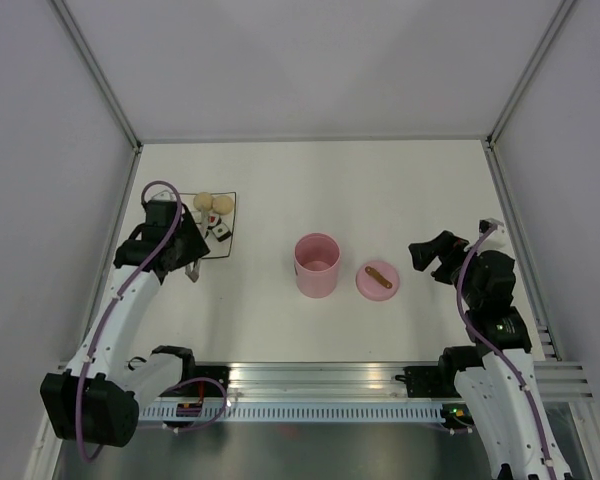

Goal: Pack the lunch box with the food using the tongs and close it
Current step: Pick up the food using the clamp

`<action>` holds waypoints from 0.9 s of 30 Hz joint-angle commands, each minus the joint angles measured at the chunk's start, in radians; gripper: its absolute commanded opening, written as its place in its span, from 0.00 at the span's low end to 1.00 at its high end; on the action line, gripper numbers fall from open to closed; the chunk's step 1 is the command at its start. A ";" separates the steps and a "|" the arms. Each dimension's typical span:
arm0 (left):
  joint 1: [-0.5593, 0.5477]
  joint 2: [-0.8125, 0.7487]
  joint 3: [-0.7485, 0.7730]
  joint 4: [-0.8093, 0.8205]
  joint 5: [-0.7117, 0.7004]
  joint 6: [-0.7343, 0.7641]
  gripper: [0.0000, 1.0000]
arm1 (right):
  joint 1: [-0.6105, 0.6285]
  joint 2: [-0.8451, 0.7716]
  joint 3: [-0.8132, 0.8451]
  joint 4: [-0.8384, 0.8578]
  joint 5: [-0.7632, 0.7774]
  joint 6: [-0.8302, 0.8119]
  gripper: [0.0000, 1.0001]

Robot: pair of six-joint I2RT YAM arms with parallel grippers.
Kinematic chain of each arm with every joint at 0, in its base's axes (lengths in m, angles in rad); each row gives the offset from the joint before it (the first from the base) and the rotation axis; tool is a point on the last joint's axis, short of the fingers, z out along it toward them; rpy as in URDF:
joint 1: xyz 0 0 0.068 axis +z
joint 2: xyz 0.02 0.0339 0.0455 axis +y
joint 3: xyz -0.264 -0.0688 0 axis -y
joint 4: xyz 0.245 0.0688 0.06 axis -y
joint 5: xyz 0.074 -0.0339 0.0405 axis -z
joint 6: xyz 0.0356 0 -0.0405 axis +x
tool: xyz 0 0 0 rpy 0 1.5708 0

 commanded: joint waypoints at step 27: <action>0.001 0.195 0.114 -0.091 -0.025 0.172 0.58 | 0.002 0.023 -0.070 -0.032 0.030 0.043 0.98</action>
